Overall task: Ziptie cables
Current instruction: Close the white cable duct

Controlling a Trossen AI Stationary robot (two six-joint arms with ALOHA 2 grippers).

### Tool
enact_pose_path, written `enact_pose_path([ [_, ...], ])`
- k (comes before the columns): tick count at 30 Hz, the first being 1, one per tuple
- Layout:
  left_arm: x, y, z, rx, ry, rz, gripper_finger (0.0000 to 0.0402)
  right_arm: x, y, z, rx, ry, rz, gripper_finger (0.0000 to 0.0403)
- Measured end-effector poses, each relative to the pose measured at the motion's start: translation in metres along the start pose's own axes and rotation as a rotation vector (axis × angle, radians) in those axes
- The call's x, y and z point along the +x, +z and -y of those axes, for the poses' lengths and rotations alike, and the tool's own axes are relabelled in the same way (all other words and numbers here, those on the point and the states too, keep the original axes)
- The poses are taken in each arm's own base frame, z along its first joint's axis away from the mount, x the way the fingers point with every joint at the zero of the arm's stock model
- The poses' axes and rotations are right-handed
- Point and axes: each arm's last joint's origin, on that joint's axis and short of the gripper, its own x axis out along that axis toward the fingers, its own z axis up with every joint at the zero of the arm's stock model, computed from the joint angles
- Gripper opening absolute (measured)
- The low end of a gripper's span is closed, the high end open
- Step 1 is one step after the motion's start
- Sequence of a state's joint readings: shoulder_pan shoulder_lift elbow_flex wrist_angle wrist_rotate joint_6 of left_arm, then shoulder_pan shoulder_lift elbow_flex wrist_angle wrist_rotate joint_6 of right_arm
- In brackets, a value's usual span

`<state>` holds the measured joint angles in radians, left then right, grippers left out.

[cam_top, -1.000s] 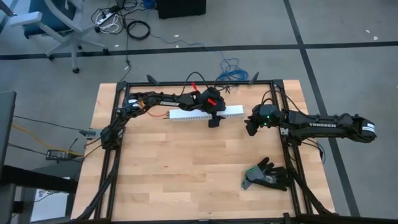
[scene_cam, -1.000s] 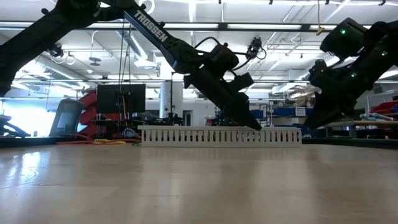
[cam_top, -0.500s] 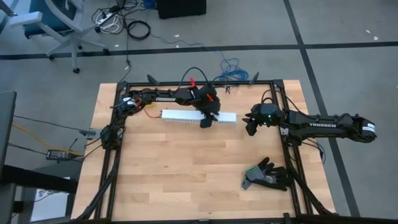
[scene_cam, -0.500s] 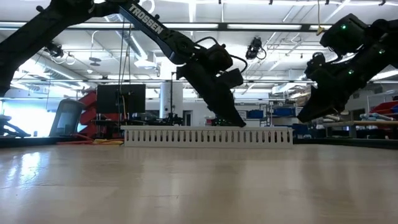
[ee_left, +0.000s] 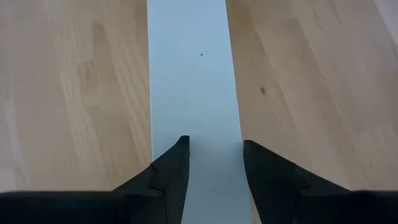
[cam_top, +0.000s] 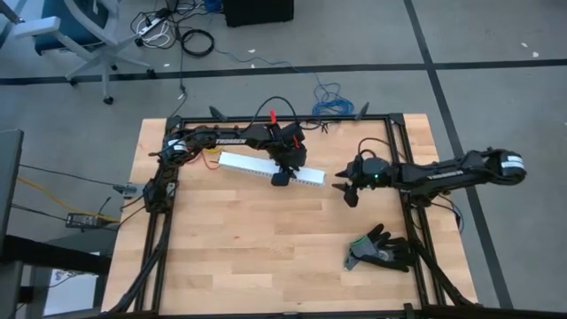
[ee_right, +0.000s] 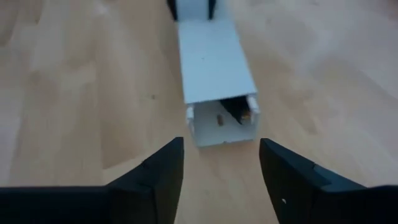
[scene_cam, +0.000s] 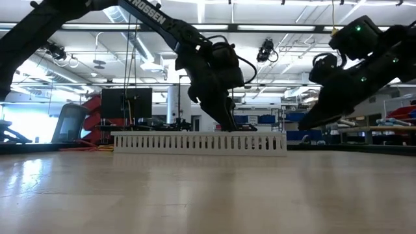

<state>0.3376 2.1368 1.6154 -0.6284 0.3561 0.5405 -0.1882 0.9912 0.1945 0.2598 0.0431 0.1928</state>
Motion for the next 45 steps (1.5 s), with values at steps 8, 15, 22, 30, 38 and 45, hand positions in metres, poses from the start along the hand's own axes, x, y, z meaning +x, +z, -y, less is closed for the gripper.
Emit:
enact_pose_path([
  [8, 0.001, 0.001, 0.002, 0.01, 0.002, -0.002, 0.016, 0.028, -0.01, -0.008, -0.078, -0.046, 0.007, 0.023],
  [15, 0.001, 0.001, 0.002, 0.011, 0.003, 0.002, 0.016, 0.045, -0.018, -0.008, -0.103, -0.045, 0.023, 0.0232],
  [22, 0.001, 0.002, 0.001, 0.016, 0.009, 0.012, 0.016, 0.05, -0.021, -0.007, -0.119, -0.046, 0.026, 0.022],
  [30, 0.001, 0.004, 0.001, 0.021, 0.014, 0.022, 0.016, 0.05, -0.021, -0.007, -0.091, -0.037, 0.023, 0.0172],
  [38, 0.001, 0.003, 0.001, 0.021, 0.017, 0.016, 0.016, 0.05, -0.026, -0.008, 0.013, 0.024, -0.046, 0.0187],
  [45, 0.001, 0.003, 0.001, 0.02, 0.018, 0.015, 0.016, 0.044, -0.024, -0.009, 0.047, 0.064, -0.071, 0.0215],
])
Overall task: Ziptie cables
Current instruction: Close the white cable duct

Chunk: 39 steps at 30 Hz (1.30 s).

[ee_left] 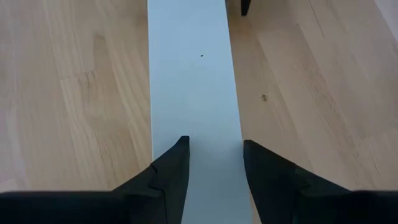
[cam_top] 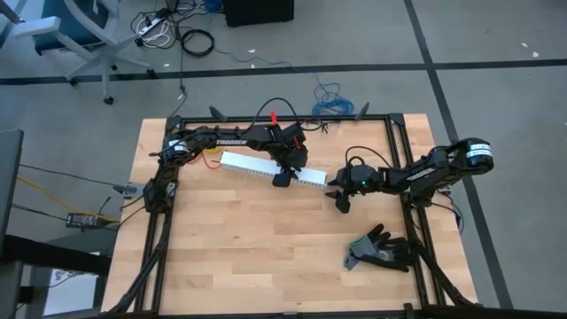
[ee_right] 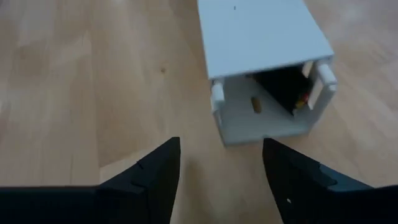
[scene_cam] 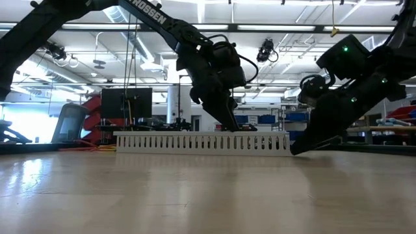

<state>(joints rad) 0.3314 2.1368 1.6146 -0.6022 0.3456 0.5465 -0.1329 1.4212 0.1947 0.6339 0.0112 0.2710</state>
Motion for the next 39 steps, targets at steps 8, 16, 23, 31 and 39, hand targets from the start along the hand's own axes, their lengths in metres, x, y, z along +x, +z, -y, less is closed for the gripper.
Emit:
enact_pose_path([
  [8, 0.0, 0.0, 0.0, 0.0, 0.001, 0.0, 0.016, -0.018, 0.001, 0.003, -0.023, -0.129, -0.044, 0.0215],
  [16, 0.0, 0.0, 0.0, -0.003, 0.002, 0.002, 0.016, -0.015, 0.001, 0.004, -0.053, -0.156, -0.029, 0.0215],
  [23, 0.0, 0.0, 0.0, -0.006, 0.002, 0.003, 0.016, -0.012, 0.003, 0.004, -0.043, -0.151, 0.004, 0.0246],
  [31, 0.0, 0.0, 0.0, -0.006, 0.004, 0.006, 0.016, -0.012, 0.008, 0.003, -0.143, -0.147, 0.048, 0.031],
  [39, 0.001, 0.004, -0.002, -0.009, 0.026, 0.042, 0.016, -0.001, 0.006, 0.006, -0.148, -0.145, 0.067, 0.0315],
])
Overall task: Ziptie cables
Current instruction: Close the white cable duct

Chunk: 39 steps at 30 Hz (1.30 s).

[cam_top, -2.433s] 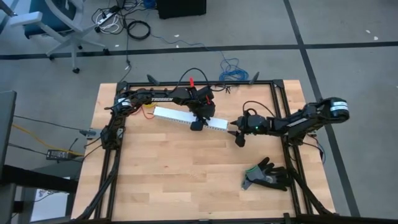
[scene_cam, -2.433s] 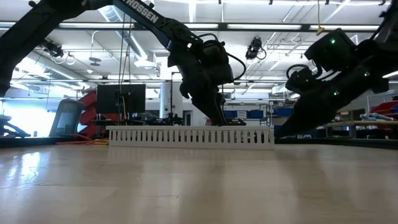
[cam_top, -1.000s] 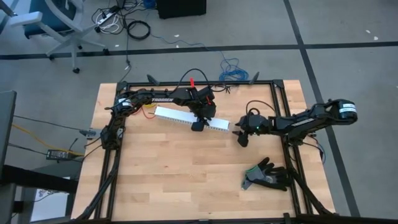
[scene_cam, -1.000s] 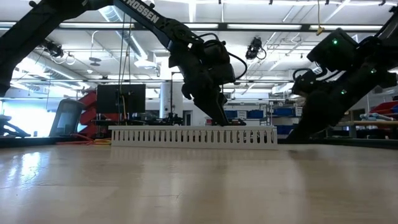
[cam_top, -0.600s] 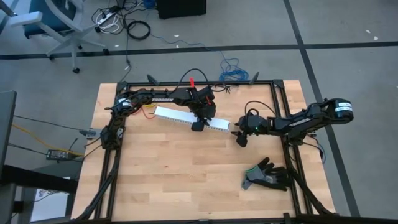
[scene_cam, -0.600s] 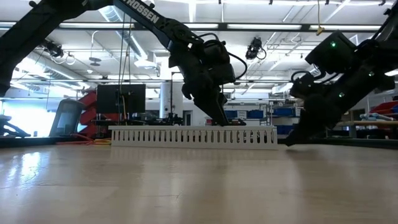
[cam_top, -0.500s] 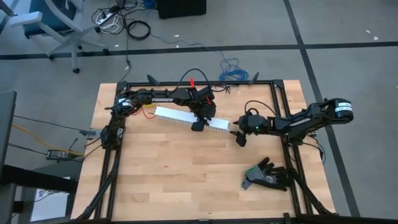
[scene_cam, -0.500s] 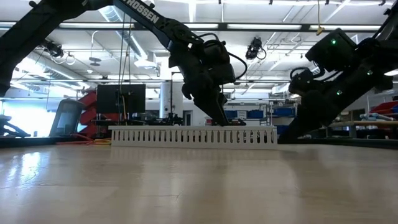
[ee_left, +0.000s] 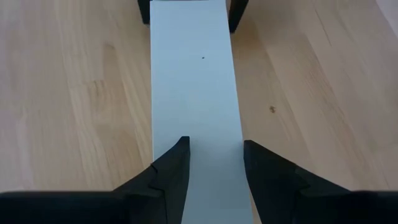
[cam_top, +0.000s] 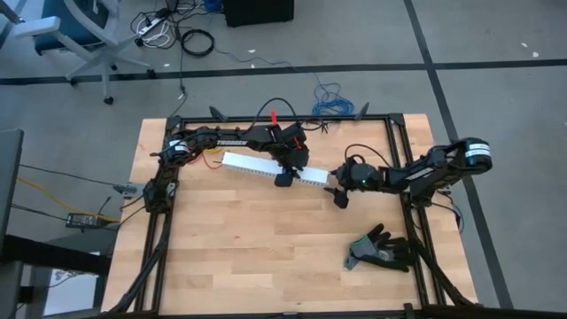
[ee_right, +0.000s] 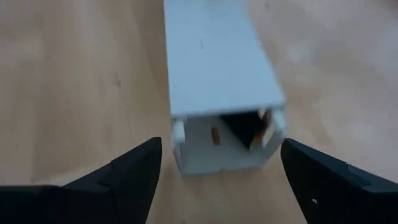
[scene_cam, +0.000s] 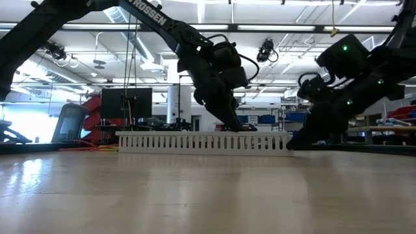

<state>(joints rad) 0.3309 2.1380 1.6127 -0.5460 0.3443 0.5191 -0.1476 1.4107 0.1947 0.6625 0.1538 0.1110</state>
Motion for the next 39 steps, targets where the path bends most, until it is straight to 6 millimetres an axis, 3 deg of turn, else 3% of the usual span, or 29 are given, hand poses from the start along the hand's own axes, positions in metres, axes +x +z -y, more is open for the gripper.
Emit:
enact_pose_path([
  [5, 0.0, 0.0, 0.0, -0.007, 0.001, 0.0, 0.016, 0.006, -0.008, 0.002, 0.008, -0.006, -0.047, 0.0294],
  [21, 0.0, 0.0, 0.0, -0.015, -0.002, -0.006, 0.016, 0.006, -0.003, 0.001, 0.022, 0.012, 0.009, 0.0203],
  [39, -0.008, 0.013, -0.004, 0.0, 0.013, 0.02, 0.0171, 0.006, -0.003, 0.001, 0.025, 0.015, 0.002, 0.0205],
])
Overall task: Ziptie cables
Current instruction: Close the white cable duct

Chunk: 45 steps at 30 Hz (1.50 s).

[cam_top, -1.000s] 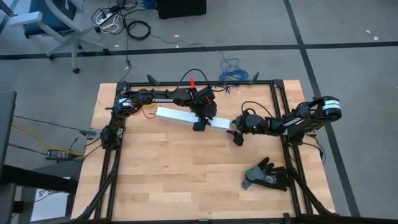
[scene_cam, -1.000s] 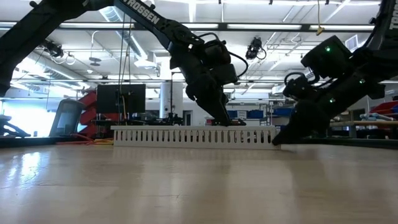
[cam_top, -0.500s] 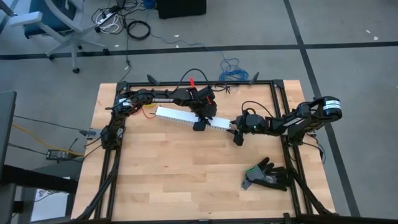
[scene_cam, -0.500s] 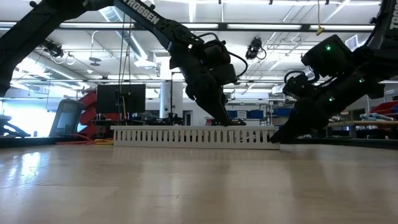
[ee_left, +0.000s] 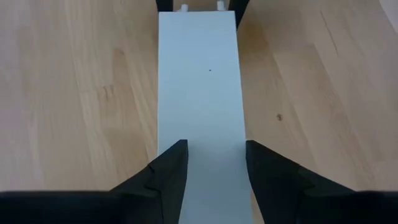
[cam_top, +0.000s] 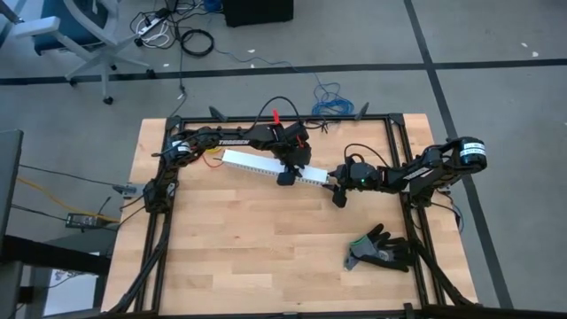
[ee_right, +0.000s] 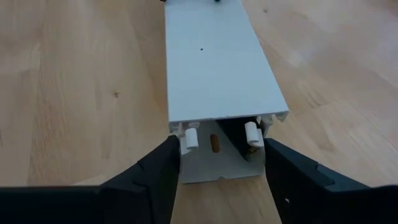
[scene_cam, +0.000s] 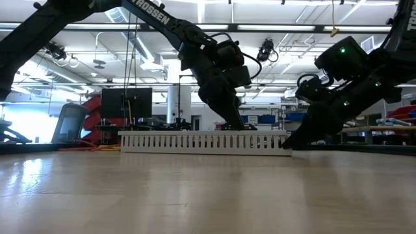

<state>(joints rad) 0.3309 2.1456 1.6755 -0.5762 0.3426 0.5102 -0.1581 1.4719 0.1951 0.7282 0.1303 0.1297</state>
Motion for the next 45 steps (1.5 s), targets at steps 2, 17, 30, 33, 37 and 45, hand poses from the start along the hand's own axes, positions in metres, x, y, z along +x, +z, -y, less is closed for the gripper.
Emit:
enact_pose_path([
  [2, 0.0, 0.0, 0.0, -0.019, 0.001, 0.003, 0.0176, 0.0, 0.0, 0.0, 0.0, 0.002, 0.0, 0.0205],
  [17, -0.012, 0.008, 0.001, -0.027, 0.065, -0.081, 0.0139, 0.0, 0.0, 0.0, -0.001, 0.004, -0.004, 0.0205],
  [30, 0.007, 0.024, 0.014, 0.078, 0.121, 0.113, 0.0113, 0.0, 0.0, 0.0, 0.0, 0.003, -0.005, 0.0204],
  [33, 0.006, 0.026, 0.015, 0.078, 0.15, 0.093, 0.0112, 0.0, 0.0, 0.0, 0.0, 0.003, -0.005, 0.0204],
  [37, -0.007, 0.029, 0.017, 0.06, 0.143, 0.031, 0.0112, 0.0, -0.001, 0.0, 0.0, 0.003, -0.007, 0.0204],
  [45, 0.009, 0.013, 0.017, 0.048, 0.125, -0.007, 0.0108, 0.0, -0.001, 0.0, -0.001, 0.003, -0.006, 0.0204],
])
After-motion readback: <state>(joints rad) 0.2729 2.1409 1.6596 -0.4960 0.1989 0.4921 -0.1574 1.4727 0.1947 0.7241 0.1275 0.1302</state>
